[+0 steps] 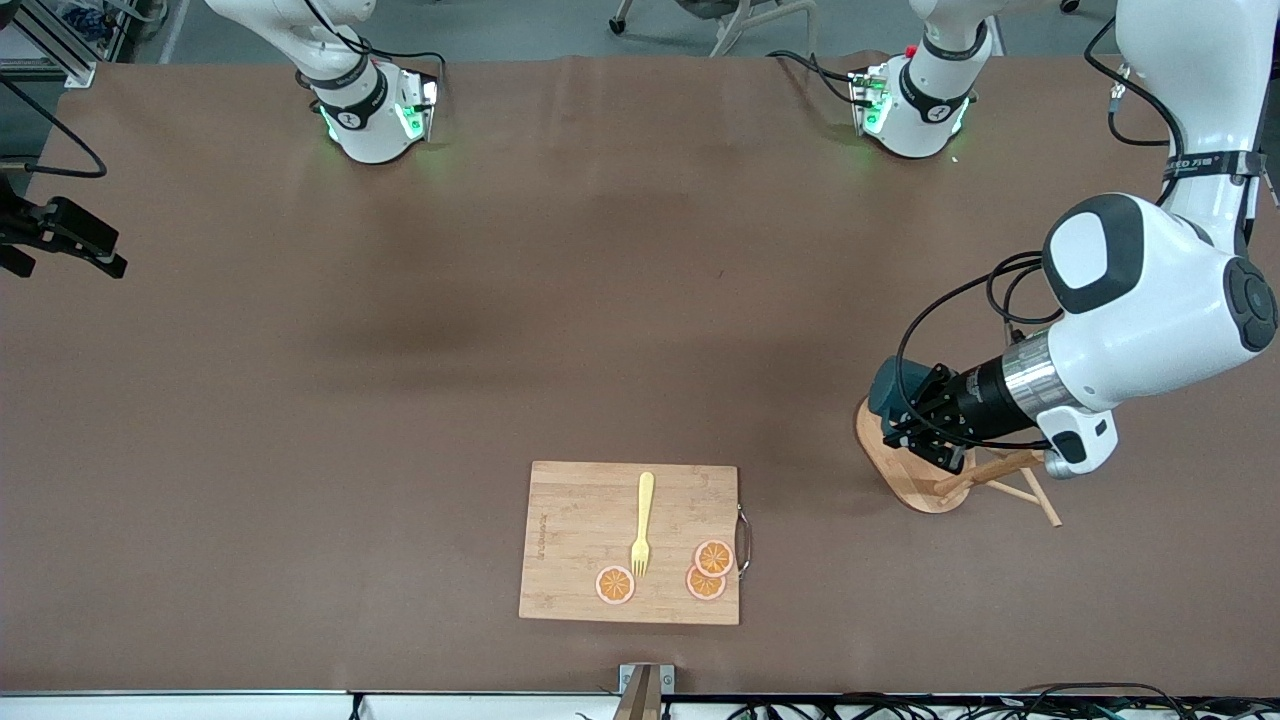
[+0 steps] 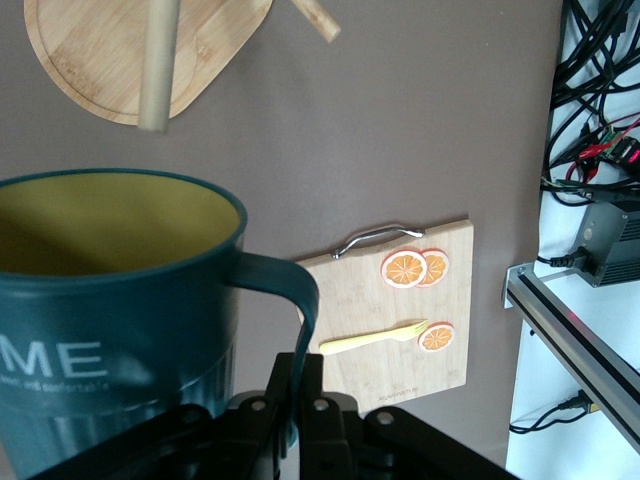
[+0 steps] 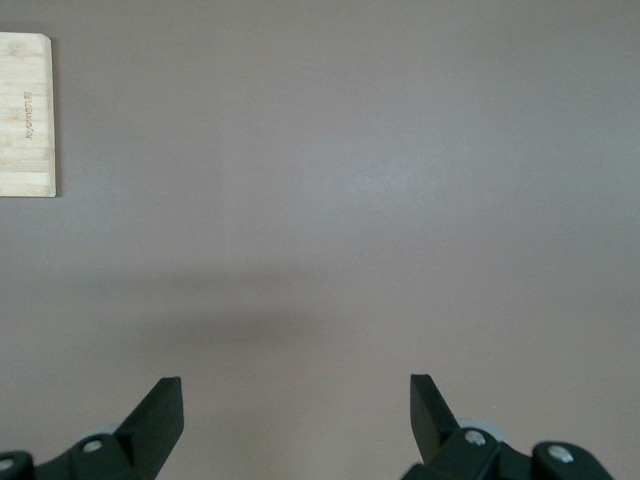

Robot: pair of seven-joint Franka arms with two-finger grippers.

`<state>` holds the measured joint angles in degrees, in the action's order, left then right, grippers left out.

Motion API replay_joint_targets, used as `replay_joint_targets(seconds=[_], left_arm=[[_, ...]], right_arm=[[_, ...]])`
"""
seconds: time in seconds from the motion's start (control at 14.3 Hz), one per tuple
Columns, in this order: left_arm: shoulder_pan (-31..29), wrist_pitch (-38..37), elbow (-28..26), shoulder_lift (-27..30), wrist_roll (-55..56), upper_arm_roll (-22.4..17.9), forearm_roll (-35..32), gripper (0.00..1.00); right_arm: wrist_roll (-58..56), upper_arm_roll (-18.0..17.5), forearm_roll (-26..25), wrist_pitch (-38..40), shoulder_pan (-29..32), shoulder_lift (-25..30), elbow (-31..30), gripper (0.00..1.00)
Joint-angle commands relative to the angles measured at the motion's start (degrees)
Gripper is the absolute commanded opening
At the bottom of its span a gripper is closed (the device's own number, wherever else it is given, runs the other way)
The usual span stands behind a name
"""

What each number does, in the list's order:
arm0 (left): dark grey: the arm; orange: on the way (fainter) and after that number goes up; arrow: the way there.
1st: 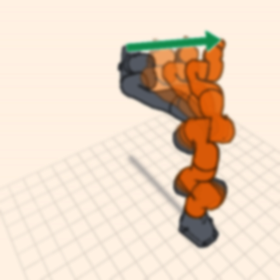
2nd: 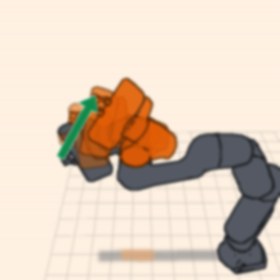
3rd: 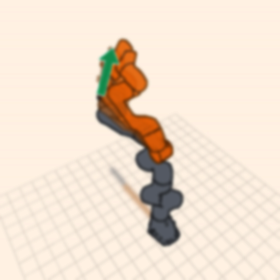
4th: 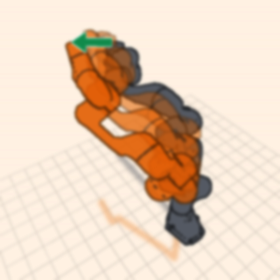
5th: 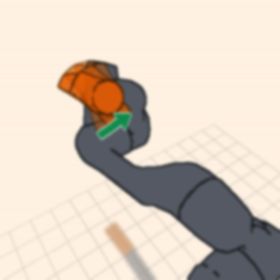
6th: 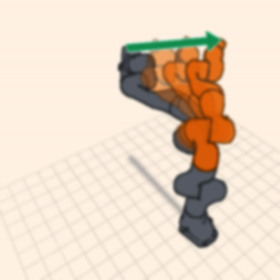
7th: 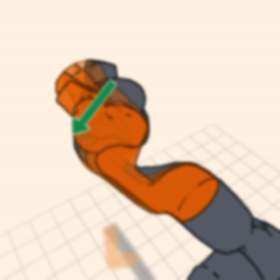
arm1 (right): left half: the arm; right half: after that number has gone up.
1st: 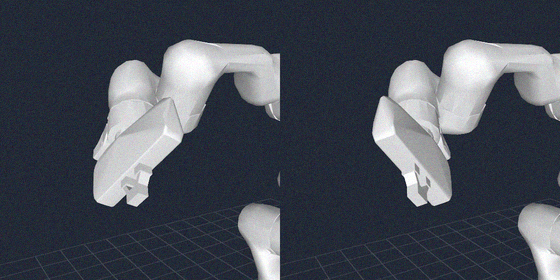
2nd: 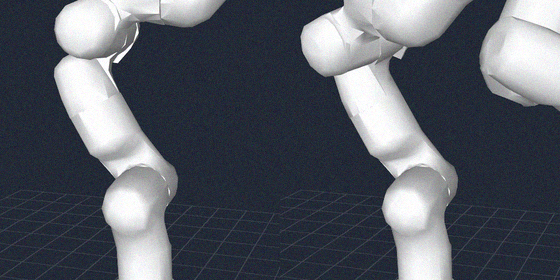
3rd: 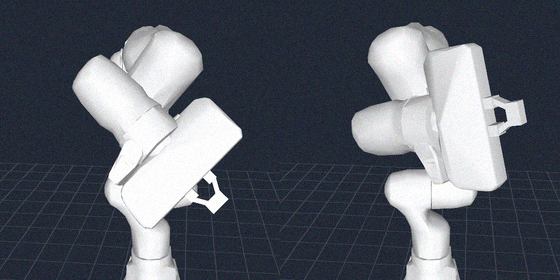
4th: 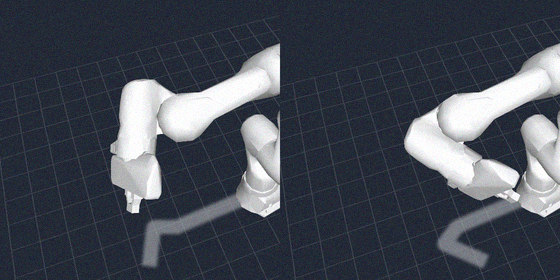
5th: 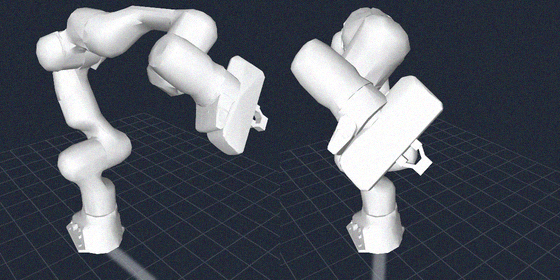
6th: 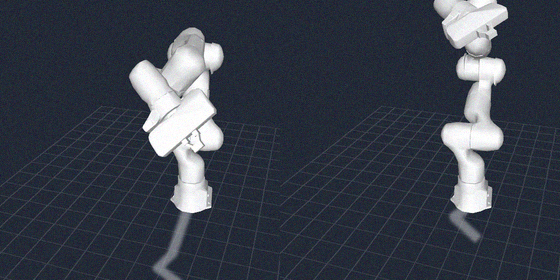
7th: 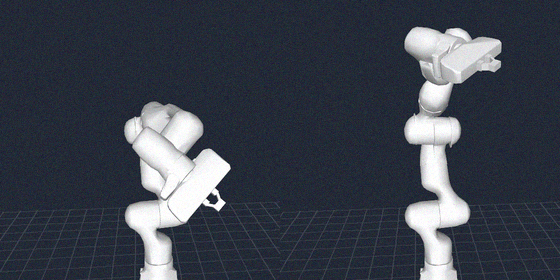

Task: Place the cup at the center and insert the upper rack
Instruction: 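Hang the mug handle on a mug-tree peg and open the left gripper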

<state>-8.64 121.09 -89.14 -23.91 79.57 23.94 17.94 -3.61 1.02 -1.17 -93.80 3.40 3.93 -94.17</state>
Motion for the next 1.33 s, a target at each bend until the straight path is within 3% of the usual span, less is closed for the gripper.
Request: replay_joint_targets(seconds=[0.0,1.26], left_arm=[[-1.46,-0.16,-0.51,0.00,-2.31,0.84,2.01,0.02],[-4.63,0.28,0.46,-3.25,-11.81,0.32,4.21,0.03]], right_arm=[[0.88,-0.23,-0.15,0.19,-0.06,0.99,-0.49,1.00],[0.79,-0.14,-0.42,-0.34,0.20,0.99,-0.40,1.00]])
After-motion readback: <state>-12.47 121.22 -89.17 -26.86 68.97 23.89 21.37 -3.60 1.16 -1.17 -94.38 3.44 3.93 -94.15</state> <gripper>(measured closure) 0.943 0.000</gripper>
